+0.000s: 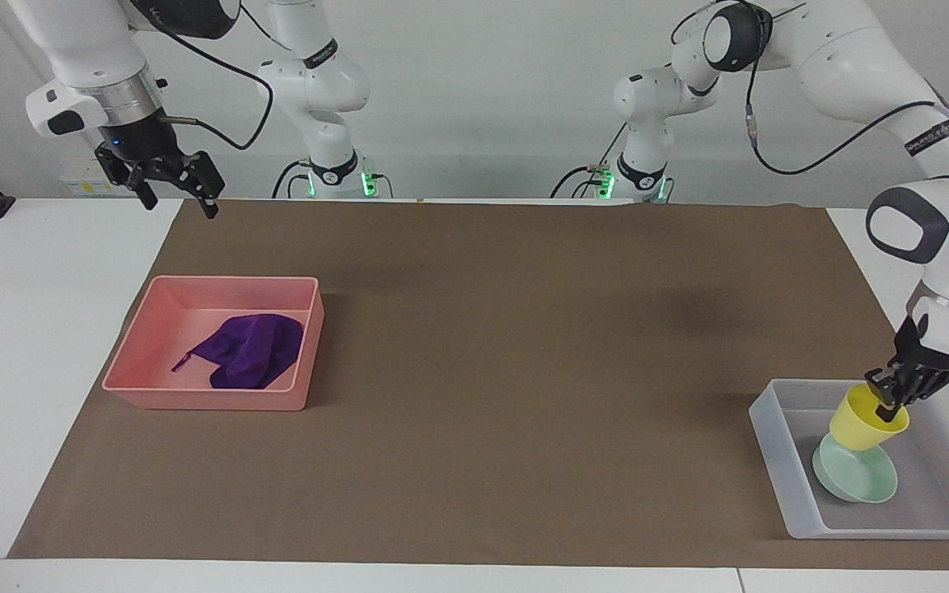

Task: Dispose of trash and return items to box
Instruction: 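Lower the yellow cup into the green bowl and open the left gripper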

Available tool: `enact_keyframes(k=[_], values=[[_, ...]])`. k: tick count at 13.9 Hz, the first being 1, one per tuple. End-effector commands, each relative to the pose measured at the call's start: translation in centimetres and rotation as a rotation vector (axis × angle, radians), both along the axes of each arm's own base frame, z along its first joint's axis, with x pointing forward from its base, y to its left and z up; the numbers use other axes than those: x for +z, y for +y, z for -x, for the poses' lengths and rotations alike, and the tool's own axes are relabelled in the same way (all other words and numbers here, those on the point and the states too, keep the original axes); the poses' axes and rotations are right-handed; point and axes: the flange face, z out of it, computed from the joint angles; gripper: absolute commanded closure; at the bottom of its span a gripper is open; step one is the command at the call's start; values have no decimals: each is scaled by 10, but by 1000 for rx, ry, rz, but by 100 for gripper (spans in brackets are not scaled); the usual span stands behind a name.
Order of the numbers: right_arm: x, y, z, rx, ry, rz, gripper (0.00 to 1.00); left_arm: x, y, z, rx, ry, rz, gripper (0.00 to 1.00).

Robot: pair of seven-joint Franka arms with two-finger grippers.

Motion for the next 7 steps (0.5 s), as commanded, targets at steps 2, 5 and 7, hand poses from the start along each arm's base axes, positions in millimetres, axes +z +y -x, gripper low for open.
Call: enact_keyframes(k=[2,5,7], values=[[0,2,10,3,5,3,0,-37,23,-18,-31,30,-2,100],[0,2,10,3,5,3,0,-59,47,-12,1,55,15,100],[0,2,10,3,5,3,0,-68,47,-10,8,47,26,100]])
